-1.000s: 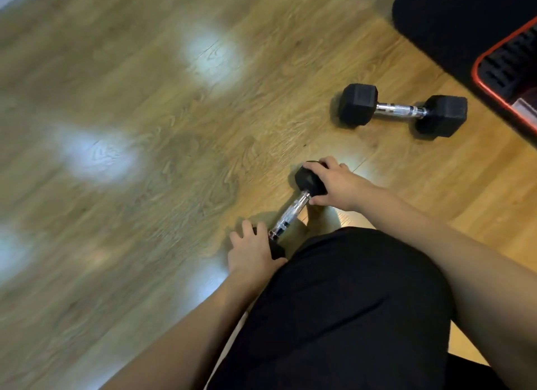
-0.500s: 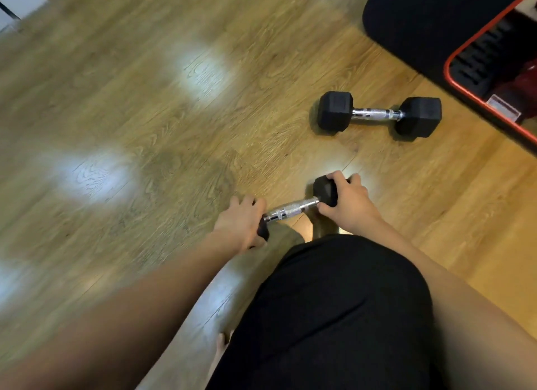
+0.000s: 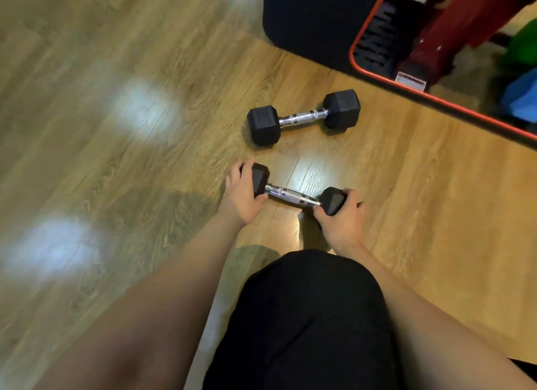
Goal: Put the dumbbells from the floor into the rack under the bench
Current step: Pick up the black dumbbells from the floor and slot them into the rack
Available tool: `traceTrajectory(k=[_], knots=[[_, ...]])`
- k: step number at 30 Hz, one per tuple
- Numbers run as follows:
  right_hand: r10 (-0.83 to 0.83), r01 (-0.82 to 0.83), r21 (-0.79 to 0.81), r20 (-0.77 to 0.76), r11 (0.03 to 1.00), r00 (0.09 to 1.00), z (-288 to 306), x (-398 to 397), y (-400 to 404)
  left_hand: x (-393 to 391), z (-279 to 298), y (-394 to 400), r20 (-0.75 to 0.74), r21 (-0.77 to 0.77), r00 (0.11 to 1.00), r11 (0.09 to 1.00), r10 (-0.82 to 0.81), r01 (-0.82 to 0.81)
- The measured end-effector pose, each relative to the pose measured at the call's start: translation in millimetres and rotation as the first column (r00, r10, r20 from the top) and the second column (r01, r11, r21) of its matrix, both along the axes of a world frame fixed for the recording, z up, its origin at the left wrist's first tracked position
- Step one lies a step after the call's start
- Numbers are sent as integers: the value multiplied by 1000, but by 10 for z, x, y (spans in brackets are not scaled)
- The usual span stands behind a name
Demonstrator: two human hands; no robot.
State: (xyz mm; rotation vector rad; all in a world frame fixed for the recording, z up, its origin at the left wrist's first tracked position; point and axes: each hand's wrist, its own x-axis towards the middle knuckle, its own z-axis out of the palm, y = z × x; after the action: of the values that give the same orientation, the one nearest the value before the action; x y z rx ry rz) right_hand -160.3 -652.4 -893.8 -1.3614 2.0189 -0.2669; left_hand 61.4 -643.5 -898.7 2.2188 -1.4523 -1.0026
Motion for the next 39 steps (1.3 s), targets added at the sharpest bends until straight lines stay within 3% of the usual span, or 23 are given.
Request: traceTrajectory(k=[4, 10, 18, 29, 39], knots=[[-207, 213, -9, 198, 977, 958, -20, 11, 60, -5, -5, -23, -20, 27, 999, 999, 42, -41], [-281, 274, 64, 186, 960, 942, 3, 65, 14, -40, 38, -55, -52, 56, 981, 981, 187, -184], [-205, 196, 83, 121, 977, 971, 43, 20, 8, -16, 69, -95, -37, 81, 990, 988, 135, -131], [-123, 105, 121, 153, 987, 980, 135, -35, -6, 9, 17, -113, -20, 74, 997, 994, 78, -76], [-201, 194, 51, 248, 980, 948, 85, -68, 8, -33, 53, -149, -31, 42, 978, 978, 204, -203]])
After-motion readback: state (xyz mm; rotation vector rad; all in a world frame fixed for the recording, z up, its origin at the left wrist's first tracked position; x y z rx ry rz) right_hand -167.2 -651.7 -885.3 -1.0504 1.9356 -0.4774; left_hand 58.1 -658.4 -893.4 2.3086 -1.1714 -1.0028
